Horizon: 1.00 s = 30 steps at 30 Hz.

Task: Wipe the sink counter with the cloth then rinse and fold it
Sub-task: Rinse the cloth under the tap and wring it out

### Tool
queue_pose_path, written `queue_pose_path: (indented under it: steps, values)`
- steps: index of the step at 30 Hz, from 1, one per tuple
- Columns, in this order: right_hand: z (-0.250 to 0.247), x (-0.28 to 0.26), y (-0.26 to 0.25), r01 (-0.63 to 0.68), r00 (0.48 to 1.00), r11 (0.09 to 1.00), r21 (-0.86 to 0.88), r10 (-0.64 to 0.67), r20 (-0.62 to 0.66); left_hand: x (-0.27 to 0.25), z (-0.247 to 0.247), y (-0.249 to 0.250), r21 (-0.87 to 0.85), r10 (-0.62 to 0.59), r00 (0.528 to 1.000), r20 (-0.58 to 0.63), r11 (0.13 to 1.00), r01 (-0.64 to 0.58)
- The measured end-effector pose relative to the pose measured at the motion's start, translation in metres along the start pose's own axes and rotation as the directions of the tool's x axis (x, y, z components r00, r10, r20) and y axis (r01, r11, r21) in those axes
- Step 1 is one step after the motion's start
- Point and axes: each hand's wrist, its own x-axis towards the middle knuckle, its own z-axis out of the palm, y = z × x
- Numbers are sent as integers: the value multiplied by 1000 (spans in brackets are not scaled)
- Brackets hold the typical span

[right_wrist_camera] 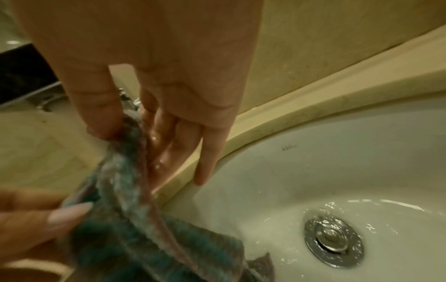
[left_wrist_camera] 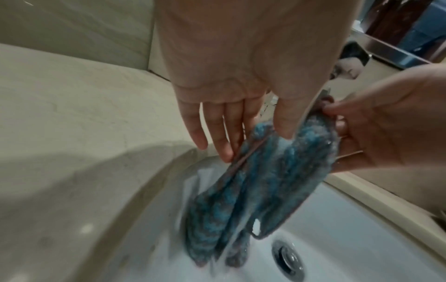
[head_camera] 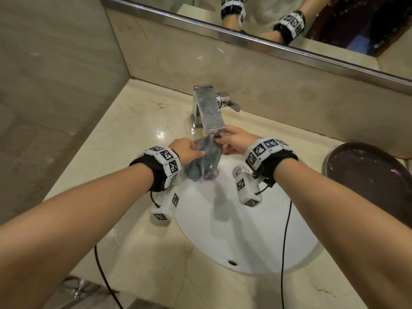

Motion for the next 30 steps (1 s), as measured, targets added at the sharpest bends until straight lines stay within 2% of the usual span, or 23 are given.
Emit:
queue_pose_path:
  steps: [4,7,12,14,16,18,20,23,25,30]
  values:
    - [10,-4,-10,65,998,997,52,-66,20,-1,2,6,-143,98,994,-52,984,-105]
    - [10,-5,-11,44,995,994,103,-53,88,-2,2,13,-252,163,977,-134,948,-193]
    - [6,1,4,19,995,1000,-24,-17,99,3,4,15,-82,148,982,-119,984,-159]
    - [1,3,5,14,999,992,-127,-8,46,3,6,15,-103,156,982,-105,981,-167]
    - [-9,8,7,32,992,986,-163,-52,-119,2,9,13,-169,155,982,-112,970,-172]
    - [-20,11,6,69,927,985,-159,-122,-355,2,10,11,-204,155,980,-121,963,-178]
    - [-28,11,2,110,876,989,-101,-145,-459,2,10,10,-159,173,979,-110,969,-190]
    - [-32,11,-6,131,895,983,-130,-174,-411,2,9,8,-102,195,977,-87,974,-203]
    - [-31,14,-9,152,889,971,-183,-215,-404,2,6,7,-107,179,978,-103,976,-190]
    - [-32,9,-13,142,881,966,-217,-223,-417,-1,3,10,-85,188,977,-105,977,-197]
